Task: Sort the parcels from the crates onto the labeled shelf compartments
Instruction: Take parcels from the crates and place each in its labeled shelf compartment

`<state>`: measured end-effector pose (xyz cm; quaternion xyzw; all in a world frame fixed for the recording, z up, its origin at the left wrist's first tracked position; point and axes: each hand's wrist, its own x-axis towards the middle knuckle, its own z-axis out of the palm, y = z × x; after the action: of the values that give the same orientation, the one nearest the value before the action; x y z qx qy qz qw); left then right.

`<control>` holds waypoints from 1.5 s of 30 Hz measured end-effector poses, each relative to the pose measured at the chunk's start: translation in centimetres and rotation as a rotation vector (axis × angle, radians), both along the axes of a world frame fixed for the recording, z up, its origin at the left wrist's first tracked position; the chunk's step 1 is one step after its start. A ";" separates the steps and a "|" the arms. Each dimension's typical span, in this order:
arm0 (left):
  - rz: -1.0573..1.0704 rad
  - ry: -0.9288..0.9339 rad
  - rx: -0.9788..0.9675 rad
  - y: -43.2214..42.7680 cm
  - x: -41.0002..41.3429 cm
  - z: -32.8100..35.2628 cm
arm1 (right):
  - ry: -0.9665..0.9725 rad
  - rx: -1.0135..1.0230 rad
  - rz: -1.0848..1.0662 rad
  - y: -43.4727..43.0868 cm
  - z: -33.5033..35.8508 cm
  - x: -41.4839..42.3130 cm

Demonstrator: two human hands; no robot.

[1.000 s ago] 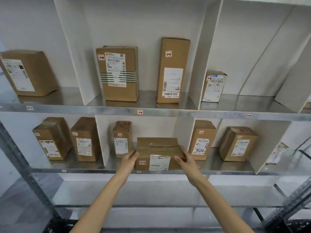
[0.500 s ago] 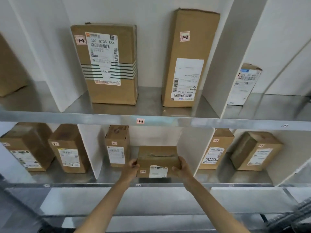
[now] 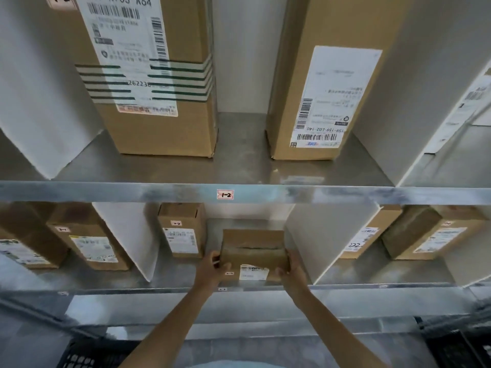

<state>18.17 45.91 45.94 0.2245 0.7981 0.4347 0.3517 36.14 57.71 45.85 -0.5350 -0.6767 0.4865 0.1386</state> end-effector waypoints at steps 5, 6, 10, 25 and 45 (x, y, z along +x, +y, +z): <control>-0.012 0.084 -0.022 1.0 -0.6 -0.6 | 0.011 -0.021 0.007 0.8 0.2 -0.7; -0.013 0.087 -0.031 1.4 -0.8 -0.6 | 0.014 -0.014 0.001 1.1 0.3 -0.8; 0.014 0.114 -0.057 2.8 -1.6 -0.3 | 0.027 -0.008 -0.008 2.2 0.7 -1.7; 0.022 0.123 -0.051 4.4 -1.6 -0.1 | 0.049 -0.039 -0.019 3.2 1.5 -2.9; 0.079 0.271 0.148 -3.1 2.7 5.7 | 0.094 0.208 0.069 -1.4 4.2 1.2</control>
<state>20.83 42.78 51.61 0.2746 0.8122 0.4717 0.2059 37.37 56.36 50.02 -0.4708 -0.7343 0.4426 0.2081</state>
